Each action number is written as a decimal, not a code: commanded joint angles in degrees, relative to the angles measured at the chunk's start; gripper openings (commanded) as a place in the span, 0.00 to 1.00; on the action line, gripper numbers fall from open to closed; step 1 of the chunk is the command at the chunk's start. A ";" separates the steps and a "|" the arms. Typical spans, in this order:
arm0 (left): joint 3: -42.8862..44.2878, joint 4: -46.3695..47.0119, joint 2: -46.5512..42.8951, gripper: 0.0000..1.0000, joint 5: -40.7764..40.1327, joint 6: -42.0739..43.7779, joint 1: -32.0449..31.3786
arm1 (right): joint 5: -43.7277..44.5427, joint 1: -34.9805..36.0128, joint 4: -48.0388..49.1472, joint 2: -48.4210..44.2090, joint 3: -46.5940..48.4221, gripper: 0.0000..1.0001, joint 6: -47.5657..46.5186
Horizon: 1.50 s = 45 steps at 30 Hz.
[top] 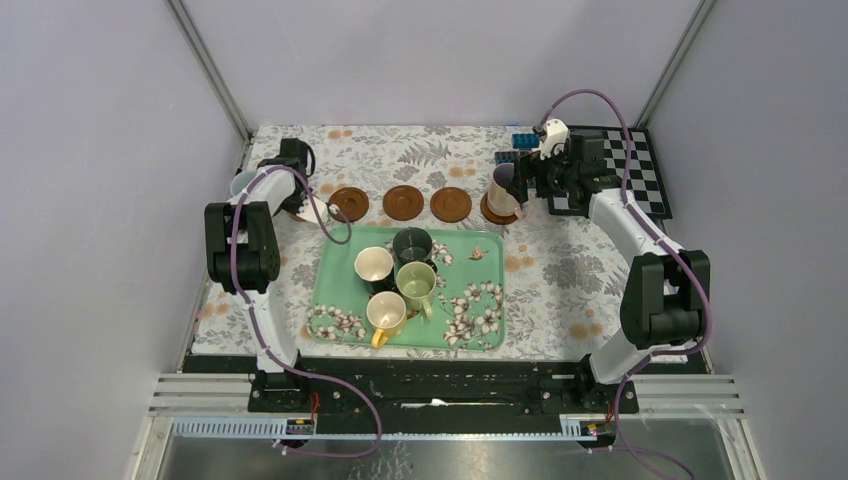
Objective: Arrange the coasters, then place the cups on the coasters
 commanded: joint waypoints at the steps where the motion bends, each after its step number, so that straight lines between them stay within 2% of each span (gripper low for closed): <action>1: -0.65 0.04 -3.27 0.06 1.46 1.79 -0.10 | -0.70 -0.18 1.55 0.25 2.42 0.99 0.77; 23: -1.14 -0.05 -2.99 0.09 1.15 2.47 -1.58 | -0.58 -0.20 1.50 0.70 2.80 1.00 0.97; 30: -1.74 -0.11 -3.10 0.21 -0.21 2.71 -1.58 | -0.48 -0.20 1.28 0.93 3.22 1.00 0.77; 41: -0.15 -0.93 -1.56 0.25 -1.72 3.10 -0.45 | -0.57 -0.20 1.54 1.29 3.39 1.00 1.15; 45: -0.31 -0.79 -1.91 0.40 -1.42 3.21 -0.39 | -0.42 -0.18 1.45 1.33 3.36 0.99 1.12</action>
